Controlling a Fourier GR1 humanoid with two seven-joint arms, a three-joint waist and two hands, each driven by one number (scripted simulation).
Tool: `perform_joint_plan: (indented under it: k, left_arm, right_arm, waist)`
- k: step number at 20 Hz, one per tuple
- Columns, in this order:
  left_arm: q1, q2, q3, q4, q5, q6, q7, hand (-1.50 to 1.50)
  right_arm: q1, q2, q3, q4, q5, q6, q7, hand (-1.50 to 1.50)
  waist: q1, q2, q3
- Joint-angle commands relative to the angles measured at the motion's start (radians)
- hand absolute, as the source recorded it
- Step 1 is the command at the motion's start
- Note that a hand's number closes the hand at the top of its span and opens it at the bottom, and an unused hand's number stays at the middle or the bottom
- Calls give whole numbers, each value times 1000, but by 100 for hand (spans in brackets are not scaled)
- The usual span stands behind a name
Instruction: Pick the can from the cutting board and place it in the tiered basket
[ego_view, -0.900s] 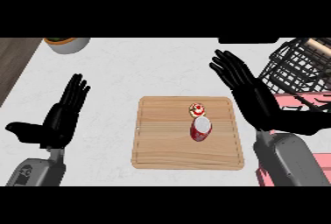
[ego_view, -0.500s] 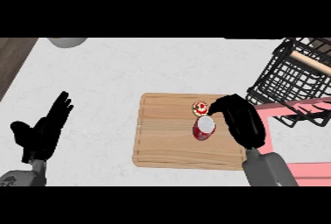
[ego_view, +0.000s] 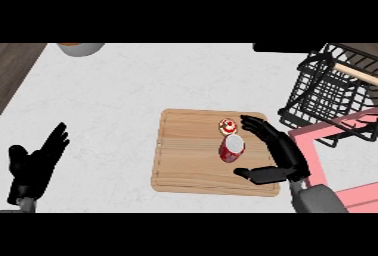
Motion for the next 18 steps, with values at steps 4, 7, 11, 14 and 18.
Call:
perform_joint_plan:
  k: [4,7,11,14,18]
  left_arm:
    - [21,27,14,-3,1,-22,12,0]
    - [24,24,1,-33,-14,-12,34,0]
    - [13,29,27,-22,7,-47,51,0]
    - [24,-24,6,5,-34,-6,22,0]
    - [37,-4,33,-41,-22,-26,38,0]
  right_arm:
    - [-120,-229,75,37,178,83,243,-150]
    - [-207,-258,106,22,132,251,333,-150]
    - [-322,-237,82,-11,74,308,476,-150]
    - [-327,-204,97,-38,76,291,540,-150]
    - [-399,-205,85,16,7,408,657,-150]
  waist:
    - [4,19,22]
    - [8,19,24]
    - [-4,18,24]
    - [-12,18,24]
    - [-8,18,24]
